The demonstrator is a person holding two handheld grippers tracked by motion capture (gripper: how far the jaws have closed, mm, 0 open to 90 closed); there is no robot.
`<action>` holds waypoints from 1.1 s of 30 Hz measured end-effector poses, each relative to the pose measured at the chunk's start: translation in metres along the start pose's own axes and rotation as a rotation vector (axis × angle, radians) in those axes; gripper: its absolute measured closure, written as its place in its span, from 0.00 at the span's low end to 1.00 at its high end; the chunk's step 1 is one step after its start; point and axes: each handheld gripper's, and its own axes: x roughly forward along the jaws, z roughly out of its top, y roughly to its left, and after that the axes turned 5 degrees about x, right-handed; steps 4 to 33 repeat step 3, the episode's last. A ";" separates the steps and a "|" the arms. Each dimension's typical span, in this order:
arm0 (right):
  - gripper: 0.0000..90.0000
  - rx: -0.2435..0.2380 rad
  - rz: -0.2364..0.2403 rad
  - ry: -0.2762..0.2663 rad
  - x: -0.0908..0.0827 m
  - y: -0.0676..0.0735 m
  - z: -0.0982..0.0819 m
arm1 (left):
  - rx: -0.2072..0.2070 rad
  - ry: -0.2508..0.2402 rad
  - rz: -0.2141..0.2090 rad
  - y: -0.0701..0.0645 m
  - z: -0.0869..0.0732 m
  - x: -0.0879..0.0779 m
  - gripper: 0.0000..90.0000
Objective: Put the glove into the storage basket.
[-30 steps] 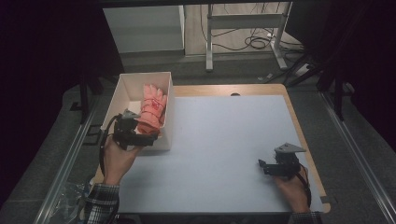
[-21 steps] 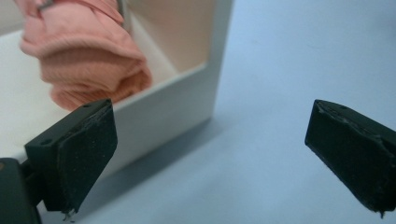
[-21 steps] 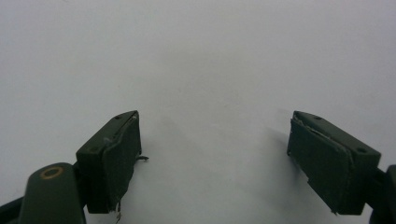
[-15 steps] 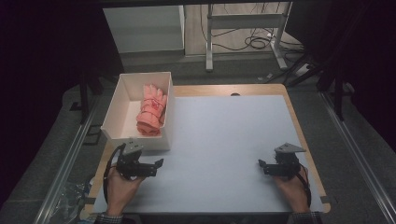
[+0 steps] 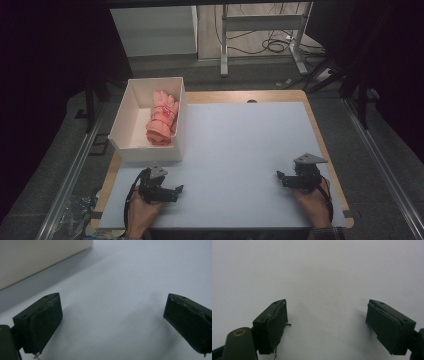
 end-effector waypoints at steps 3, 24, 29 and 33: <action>0.20 0.000 0.001 0.000 0.000 0.000 0.000 | 0.002 0.003 0.001 -0.001 -0.001 0.001 0.02; 0.20 0.000 0.001 0.000 0.000 0.000 0.000 | 0.002 0.003 0.001 -0.001 -0.001 0.001 0.02; 0.20 0.000 0.001 0.000 0.000 0.000 0.000 | 0.002 0.003 0.001 -0.001 -0.001 0.001 0.02; 0.20 0.000 0.001 0.000 0.000 0.000 0.000 | 0.002 0.003 0.001 -0.001 -0.001 0.001 0.02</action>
